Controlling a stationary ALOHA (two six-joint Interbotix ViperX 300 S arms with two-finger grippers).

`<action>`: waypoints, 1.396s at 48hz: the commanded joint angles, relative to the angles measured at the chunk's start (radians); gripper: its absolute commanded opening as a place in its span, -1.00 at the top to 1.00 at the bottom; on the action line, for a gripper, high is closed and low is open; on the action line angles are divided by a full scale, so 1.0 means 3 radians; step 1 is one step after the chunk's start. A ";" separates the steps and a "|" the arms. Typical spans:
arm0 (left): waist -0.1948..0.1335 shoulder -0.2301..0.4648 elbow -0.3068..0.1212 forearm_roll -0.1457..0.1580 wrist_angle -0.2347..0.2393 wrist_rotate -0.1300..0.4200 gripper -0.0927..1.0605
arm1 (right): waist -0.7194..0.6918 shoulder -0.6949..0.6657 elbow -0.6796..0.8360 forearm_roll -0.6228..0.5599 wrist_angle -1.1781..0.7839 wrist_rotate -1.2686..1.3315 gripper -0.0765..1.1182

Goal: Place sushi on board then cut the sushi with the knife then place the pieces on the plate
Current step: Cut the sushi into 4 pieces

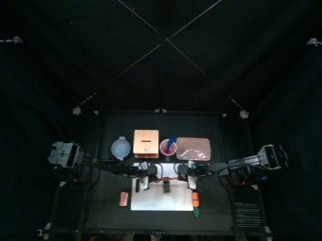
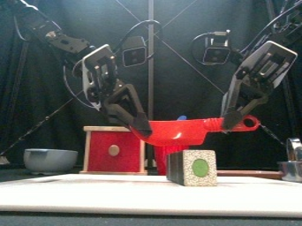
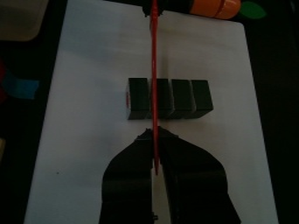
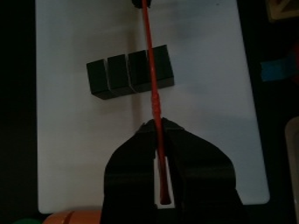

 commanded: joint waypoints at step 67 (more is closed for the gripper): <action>0.0046 0.0332 -0.0082 -0.0066 0.0118 0.0000 0.15 | -0.0082 0.0419 -0.0056 -0.0046 0.0194 0.0005 0.39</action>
